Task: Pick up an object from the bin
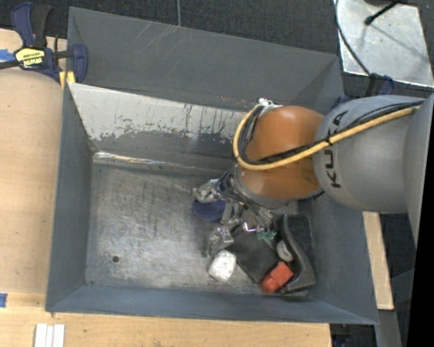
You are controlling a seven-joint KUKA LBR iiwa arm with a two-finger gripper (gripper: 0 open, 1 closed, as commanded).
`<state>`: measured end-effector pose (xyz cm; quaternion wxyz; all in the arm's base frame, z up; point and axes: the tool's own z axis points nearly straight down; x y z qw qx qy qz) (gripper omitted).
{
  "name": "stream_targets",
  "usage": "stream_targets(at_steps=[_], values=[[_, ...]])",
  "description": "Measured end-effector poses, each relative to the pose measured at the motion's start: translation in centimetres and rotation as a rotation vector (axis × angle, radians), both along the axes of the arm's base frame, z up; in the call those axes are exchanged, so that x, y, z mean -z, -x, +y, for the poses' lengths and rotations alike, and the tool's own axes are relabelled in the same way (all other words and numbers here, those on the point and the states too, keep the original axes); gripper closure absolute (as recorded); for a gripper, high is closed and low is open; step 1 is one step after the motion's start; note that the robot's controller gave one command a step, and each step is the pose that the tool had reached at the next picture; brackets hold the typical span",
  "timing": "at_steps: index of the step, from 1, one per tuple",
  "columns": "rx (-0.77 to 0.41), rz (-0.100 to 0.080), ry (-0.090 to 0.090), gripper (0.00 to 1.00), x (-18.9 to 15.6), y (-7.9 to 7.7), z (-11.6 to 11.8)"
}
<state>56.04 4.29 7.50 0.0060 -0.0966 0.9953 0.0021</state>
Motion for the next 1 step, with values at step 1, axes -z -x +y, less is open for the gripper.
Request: stream_targets(at_steps=[1], values=[[-0.355, 0.003, 0.005, 0.00, 0.07, -6.18, -2.88]])
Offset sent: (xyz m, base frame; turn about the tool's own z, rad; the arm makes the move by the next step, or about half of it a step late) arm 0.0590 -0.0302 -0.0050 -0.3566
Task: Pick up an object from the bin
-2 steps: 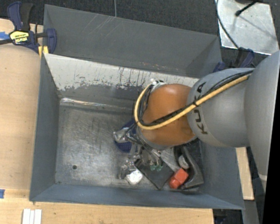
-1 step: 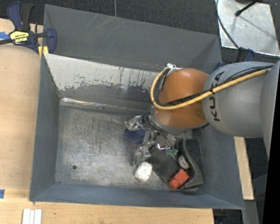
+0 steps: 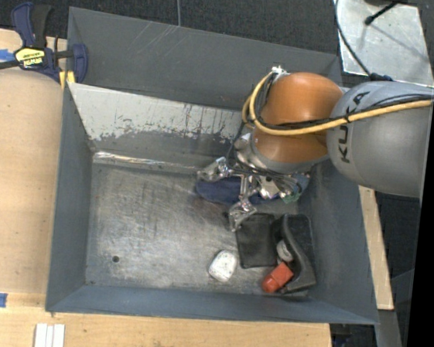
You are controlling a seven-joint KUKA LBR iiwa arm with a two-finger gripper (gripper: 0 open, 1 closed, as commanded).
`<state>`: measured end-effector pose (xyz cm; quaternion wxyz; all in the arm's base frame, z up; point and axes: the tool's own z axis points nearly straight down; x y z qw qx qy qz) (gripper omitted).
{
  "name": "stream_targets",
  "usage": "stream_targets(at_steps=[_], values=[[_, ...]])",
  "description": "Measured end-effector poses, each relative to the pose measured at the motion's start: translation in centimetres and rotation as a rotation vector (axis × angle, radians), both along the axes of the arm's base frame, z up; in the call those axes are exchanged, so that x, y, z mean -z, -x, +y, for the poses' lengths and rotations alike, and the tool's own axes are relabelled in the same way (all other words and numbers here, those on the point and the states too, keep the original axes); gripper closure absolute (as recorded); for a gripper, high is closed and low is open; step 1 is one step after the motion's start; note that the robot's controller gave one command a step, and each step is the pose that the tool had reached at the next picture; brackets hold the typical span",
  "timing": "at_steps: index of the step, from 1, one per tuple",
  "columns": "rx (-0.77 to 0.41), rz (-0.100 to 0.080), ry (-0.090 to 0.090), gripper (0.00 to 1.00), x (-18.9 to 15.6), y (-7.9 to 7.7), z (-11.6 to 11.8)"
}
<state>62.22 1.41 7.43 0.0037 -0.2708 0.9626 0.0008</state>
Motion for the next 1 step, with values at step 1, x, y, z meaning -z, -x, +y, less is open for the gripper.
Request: stream_targets(at_steps=[1], values=[[0.002, -0.014, -0.002, 1.00, -0.43, -0.38, 0.05]])
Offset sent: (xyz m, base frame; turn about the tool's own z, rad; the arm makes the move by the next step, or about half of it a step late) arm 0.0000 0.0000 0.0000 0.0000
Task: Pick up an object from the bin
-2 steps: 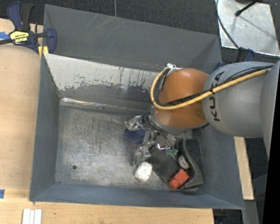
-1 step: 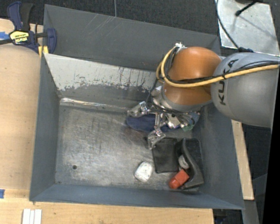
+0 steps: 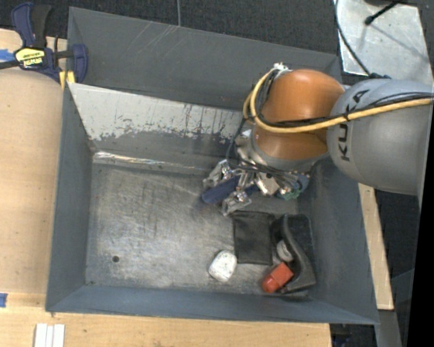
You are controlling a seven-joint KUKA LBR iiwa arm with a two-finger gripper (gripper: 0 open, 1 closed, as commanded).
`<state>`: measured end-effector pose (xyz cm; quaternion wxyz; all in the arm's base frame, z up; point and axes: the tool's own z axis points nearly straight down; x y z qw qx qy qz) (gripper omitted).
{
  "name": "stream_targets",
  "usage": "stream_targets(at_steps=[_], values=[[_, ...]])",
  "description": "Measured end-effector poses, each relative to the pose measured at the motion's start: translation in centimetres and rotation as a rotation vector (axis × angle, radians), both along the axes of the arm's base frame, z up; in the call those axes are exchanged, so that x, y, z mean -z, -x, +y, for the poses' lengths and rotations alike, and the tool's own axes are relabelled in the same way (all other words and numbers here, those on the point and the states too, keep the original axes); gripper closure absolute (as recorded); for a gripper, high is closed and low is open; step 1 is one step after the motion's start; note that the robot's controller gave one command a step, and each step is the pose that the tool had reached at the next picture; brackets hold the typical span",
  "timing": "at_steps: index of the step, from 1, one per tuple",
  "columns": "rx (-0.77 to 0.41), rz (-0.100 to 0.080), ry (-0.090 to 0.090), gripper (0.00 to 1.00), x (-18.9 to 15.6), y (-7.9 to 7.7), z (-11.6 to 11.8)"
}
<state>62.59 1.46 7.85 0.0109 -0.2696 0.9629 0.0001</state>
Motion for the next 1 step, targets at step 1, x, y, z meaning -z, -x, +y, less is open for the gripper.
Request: stream_targets(at_steps=[1], values=[[-0.194, 0.008, 0.009, 1.00, -15.82, 1.87, -2.49]])
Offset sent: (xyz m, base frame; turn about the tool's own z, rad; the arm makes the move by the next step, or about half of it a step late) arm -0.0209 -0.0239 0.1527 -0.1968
